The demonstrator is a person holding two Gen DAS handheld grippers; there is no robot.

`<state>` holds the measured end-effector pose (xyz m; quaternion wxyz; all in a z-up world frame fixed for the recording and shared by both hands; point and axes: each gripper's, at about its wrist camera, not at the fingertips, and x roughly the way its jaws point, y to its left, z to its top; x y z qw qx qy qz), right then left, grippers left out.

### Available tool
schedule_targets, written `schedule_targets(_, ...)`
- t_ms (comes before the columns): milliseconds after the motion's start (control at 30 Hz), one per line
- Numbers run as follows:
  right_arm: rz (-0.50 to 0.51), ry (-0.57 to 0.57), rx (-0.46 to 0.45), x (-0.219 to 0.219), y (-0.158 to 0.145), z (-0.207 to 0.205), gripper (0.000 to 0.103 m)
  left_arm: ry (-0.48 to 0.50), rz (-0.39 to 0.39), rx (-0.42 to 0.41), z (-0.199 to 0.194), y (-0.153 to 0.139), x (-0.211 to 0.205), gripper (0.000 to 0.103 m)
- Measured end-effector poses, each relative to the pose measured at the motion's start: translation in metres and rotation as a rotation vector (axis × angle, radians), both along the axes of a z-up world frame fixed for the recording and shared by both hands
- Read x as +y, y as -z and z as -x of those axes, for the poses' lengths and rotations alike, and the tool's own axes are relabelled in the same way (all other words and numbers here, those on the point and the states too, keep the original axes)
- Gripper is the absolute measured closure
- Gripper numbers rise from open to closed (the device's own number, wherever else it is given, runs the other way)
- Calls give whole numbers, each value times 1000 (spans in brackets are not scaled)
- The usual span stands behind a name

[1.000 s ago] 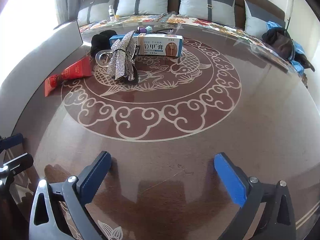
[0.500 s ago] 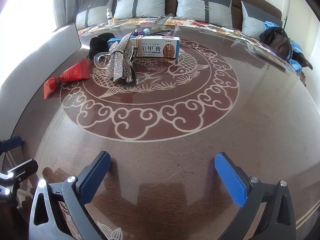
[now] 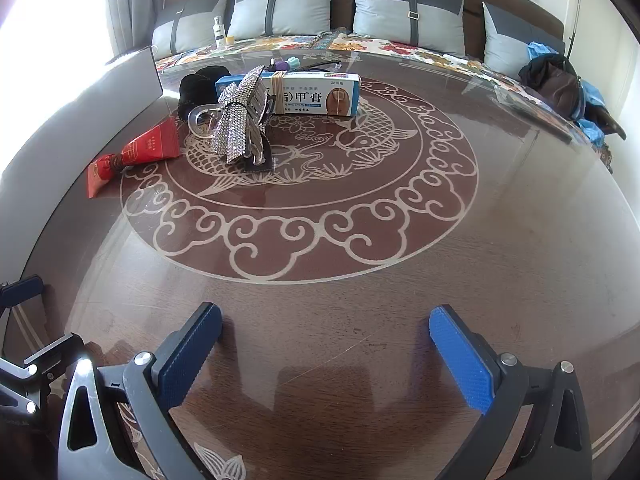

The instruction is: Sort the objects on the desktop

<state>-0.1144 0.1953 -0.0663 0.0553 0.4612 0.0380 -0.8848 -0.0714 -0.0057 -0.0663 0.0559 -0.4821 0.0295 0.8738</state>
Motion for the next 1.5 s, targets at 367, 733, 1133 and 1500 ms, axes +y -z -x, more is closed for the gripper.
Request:
schedule_targets(367, 0, 0, 0, 0, 0, 0, 0, 1, 1, 4, -1, 0, 0, 0)
schedule_targets(733, 0, 0, 0, 0, 0, 0, 0, 1, 1, 4, -1, 0, 0, 0)
schedule_targets(1133, 0, -1, 0, 0, 0, 0, 0, 1, 2, 5, -2, 0, 0, 0)
schedule_targets(1500, 1, -2, -2, 0, 1, 1, 0, 5, -3, 10, -1, -1, 1, 0)
